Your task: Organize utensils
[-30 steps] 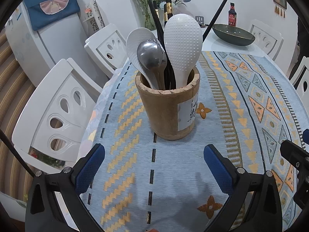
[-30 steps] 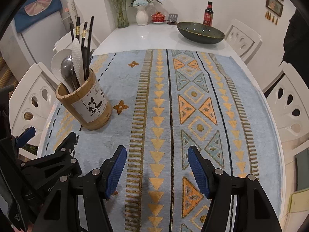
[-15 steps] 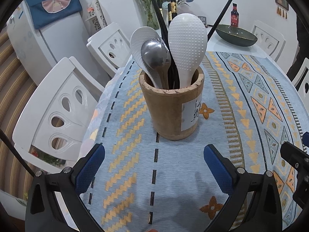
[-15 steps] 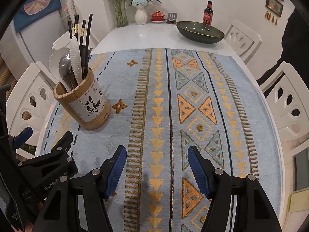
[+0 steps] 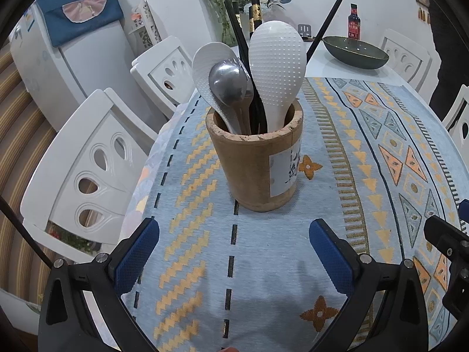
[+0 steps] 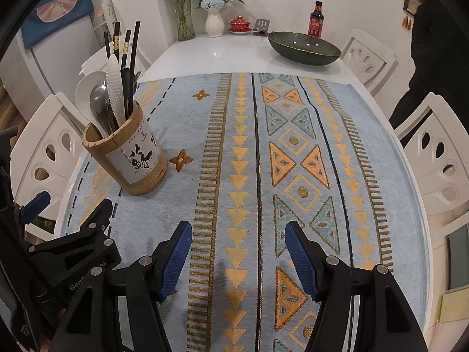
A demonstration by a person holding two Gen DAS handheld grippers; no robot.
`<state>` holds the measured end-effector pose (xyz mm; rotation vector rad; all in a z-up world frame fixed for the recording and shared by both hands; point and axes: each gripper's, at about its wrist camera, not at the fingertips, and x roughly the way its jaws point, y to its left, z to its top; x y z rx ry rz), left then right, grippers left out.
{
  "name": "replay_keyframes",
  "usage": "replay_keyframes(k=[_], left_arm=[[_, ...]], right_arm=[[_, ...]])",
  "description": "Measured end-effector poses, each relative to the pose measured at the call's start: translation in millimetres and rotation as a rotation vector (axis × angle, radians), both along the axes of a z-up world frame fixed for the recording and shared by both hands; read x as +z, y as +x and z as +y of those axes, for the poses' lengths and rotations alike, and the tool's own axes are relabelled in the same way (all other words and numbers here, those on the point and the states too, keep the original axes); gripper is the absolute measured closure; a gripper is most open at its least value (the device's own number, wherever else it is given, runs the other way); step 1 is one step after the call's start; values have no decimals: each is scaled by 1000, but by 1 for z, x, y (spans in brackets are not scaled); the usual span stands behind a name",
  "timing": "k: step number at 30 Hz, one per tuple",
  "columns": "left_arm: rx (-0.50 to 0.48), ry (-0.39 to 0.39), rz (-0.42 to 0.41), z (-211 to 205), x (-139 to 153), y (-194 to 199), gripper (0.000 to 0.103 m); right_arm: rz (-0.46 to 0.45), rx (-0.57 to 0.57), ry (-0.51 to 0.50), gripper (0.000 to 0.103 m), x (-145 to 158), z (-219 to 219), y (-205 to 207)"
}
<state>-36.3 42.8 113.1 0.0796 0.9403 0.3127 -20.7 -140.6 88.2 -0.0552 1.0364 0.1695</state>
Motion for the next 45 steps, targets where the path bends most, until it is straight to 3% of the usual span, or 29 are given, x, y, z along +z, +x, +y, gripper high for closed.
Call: replay_keyframes(k=[22, 37, 45], left_arm=[[7, 14, 11, 2, -4, -4, 0], [11, 44, 58, 19, -24, -9, 0], [8, 43, 62, 25, -36, -10, 0]], right_arm=[[19, 20, 8, 39, -8, 8, -2], [72, 50, 27, 39, -45, 28, -4], [57, 14, -7, 39, -60, 37, -4]])
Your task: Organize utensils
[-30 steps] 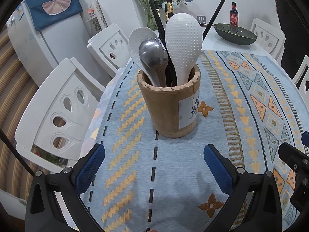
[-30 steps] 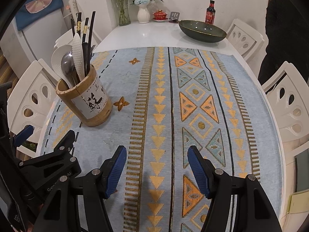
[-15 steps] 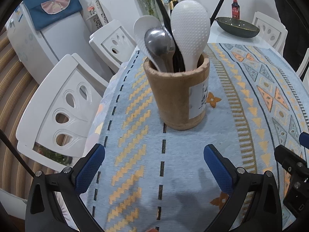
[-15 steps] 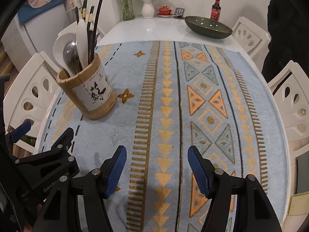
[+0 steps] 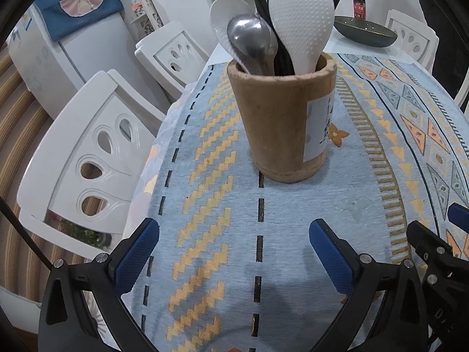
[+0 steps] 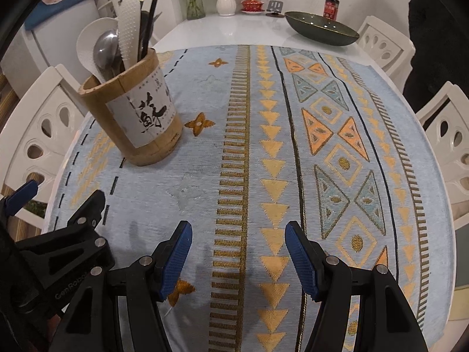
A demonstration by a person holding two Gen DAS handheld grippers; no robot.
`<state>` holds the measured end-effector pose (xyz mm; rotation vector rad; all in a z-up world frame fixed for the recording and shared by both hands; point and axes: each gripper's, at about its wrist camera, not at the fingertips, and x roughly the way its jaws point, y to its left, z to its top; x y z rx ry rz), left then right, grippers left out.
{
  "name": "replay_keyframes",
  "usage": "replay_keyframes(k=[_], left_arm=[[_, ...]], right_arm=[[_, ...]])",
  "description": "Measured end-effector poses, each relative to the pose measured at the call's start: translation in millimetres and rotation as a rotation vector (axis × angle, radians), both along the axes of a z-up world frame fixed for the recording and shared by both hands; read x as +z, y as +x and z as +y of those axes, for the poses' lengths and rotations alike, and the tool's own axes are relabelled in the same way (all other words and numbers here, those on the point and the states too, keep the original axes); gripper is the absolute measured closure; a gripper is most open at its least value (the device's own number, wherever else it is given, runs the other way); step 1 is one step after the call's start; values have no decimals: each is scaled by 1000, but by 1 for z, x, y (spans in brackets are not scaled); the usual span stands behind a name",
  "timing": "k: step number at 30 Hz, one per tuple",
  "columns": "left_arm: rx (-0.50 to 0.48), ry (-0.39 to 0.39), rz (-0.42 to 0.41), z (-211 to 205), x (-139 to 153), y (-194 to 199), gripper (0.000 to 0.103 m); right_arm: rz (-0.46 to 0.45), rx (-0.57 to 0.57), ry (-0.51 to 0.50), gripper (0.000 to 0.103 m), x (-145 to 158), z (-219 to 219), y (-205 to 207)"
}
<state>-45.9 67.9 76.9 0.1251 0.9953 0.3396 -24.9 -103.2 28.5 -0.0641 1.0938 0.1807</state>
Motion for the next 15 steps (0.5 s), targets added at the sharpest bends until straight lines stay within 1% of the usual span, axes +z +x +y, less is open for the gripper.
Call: replay_keyframes(k=[7, 15], left_arm=[[1, 0, -12, 4, -5, 5, 0], [-5, -3, -19, 6, -7, 10, 0]], right_arm=[[-19, -30, -35, 39, -5, 0, 7], [-29, -48, -43, 39, -6, 0, 10]])
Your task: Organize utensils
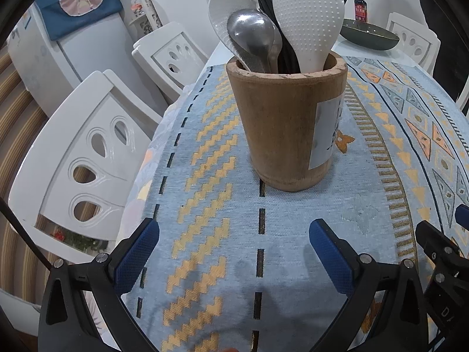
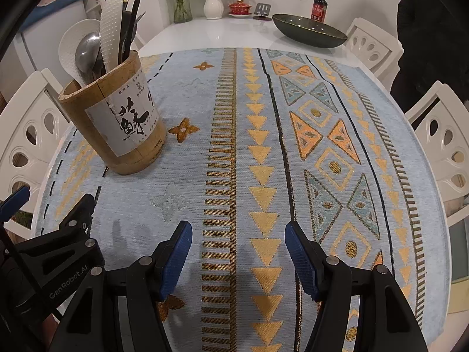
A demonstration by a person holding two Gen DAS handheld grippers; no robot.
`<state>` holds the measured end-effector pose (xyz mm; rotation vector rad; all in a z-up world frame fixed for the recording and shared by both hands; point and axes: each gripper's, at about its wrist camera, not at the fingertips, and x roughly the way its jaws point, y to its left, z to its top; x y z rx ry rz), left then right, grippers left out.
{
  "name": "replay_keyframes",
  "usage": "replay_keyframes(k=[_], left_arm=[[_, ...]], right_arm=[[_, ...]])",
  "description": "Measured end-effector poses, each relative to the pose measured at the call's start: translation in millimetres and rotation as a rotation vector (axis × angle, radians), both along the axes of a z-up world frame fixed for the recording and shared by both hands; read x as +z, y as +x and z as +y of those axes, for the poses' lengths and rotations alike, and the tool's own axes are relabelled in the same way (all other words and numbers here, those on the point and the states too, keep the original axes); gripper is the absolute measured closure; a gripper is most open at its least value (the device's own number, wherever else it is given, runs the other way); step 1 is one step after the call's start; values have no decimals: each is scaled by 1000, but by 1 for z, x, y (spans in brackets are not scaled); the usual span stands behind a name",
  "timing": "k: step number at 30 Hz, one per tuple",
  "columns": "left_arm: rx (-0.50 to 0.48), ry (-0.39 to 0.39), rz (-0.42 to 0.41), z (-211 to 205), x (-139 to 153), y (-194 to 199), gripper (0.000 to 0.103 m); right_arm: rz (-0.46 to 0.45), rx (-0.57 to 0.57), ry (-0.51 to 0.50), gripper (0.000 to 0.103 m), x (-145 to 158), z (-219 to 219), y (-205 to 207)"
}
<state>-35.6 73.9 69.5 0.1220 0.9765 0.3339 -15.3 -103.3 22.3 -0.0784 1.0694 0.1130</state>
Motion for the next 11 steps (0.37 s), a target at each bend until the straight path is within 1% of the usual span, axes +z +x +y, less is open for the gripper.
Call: replay_keyframes(k=[4, 8, 11], left_arm=[[1, 7, -3, 0, -2, 1, 0], [4, 36, -49, -2, 2, -3, 0], [-12, 5, -46, -2, 1, -2, 0]], right_arm=[[1, 3, -4, 39, -1, 1, -1], [-1, 5, -7, 39, -1, 2, -3], [-3, 4, -7, 39, 0, 2, -4]])
